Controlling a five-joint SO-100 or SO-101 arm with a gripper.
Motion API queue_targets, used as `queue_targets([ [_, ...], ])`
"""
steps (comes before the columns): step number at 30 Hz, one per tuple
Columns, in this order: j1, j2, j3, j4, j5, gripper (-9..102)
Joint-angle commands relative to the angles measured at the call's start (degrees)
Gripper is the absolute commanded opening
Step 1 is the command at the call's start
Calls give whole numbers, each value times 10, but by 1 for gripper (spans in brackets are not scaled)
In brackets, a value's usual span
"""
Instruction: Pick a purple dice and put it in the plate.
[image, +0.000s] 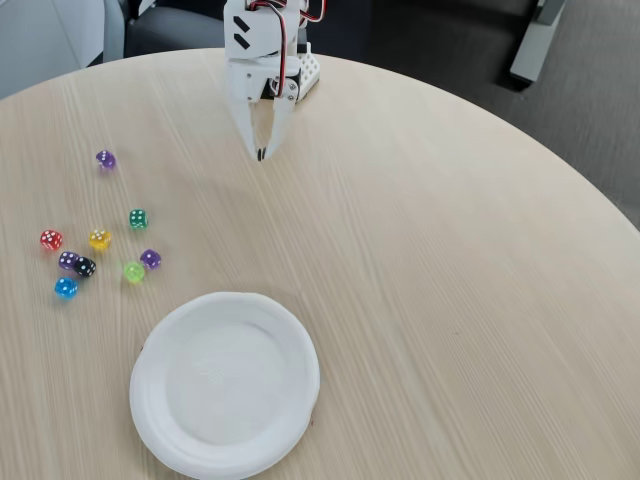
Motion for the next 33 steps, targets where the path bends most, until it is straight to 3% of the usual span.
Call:
queue_targets([
  [1, -1, 3, -3, -6, 4, 1],
  [33, 6, 3, -3, -6, 11, 0],
])
